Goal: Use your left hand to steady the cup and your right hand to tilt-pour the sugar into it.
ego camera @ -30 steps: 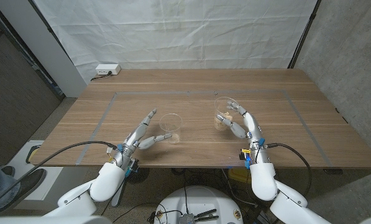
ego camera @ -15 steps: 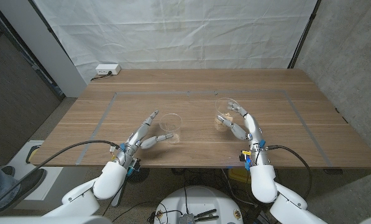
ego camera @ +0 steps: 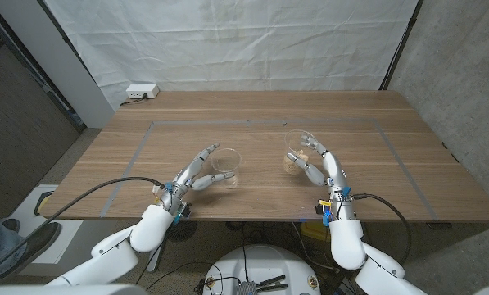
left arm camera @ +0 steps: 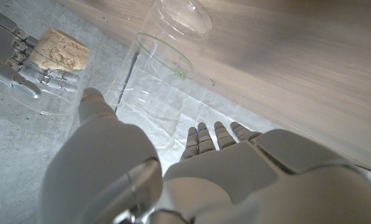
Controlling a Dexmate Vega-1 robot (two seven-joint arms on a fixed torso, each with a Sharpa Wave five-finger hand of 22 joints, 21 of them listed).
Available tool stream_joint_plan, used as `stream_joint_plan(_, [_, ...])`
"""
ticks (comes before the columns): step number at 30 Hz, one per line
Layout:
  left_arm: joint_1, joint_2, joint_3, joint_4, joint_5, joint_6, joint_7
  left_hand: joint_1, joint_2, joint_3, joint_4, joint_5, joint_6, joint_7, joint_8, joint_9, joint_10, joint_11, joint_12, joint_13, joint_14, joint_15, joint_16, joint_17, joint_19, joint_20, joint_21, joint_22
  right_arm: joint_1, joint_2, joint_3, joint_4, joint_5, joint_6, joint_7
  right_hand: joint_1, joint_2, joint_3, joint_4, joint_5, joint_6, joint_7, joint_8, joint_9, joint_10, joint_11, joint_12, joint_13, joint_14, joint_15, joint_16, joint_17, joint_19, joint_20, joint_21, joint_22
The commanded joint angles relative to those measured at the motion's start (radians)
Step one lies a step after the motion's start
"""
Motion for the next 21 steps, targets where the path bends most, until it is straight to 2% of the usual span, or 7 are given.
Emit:
stream_joint_plan(1, [-0.087,-0.017,0.041,0.032,0.010,-0.033,-0.051,0.004,0.005,-0.010,-0.001,0.005,0.017,-0.003,0.006,0.002,0.010,-0.004,0.005,0.003,0.010,-0.002,0.005,0.003,-0.001,0.000,0.008,0.002,-0.021,0.006,0.003,0.002,-0.004,0.011,-0.026,0.004,0.009,0.001,0.001,0.000,0.024,-0.019,-0.004,0.002,0.003,0.002,-0.005,0.004,-0.002,-0.063,-0.002,0.006,-0.001,-0.048,-0.003,0.003])
stream_joint_plan(12, [-0.095,-0.024,0.047,0.041,-0.011,-0.043,-0.073,0.007,0.008,-0.012,-0.001,0.006,0.023,-0.004,0.005,0.002,0.017,-0.005,0.005,0.003,0.018,-0.002,0.005,0.003,0.001,0.003,0.008,0.002,-0.034,0.009,0.003,-0.001,0.001,0.007,-0.027,0.004,0.011,0.001,0.002,-0.004,0.025,-0.019,-0.006,0.002,0.005,0.002,-0.006,0.004,-0.001,-0.064,-0.001,0.006,0.000,-0.048,-0.003,0.003])
stream_joint_plan(21, [-0.063,-0.015,0.030,0.026,-0.040,-0.038,-0.072,0.008,0.011,-0.015,0.001,0.008,0.010,0.004,-0.004,0.002,0.005,0.004,-0.003,0.003,0.011,0.001,-0.001,0.003,0.000,0.017,0.008,0.002,-0.035,0.013,0.001,-0.002,0.006,0.003,-0.026,0.004,0.011,0.001,0.003,-0.006,0.027,-0.018,-0.007,0.002,0.005,0.003,-0.007,0.004,-0.002,-0.063,-0.002,0.006,0.000,-0.047,-0.003,0.003])
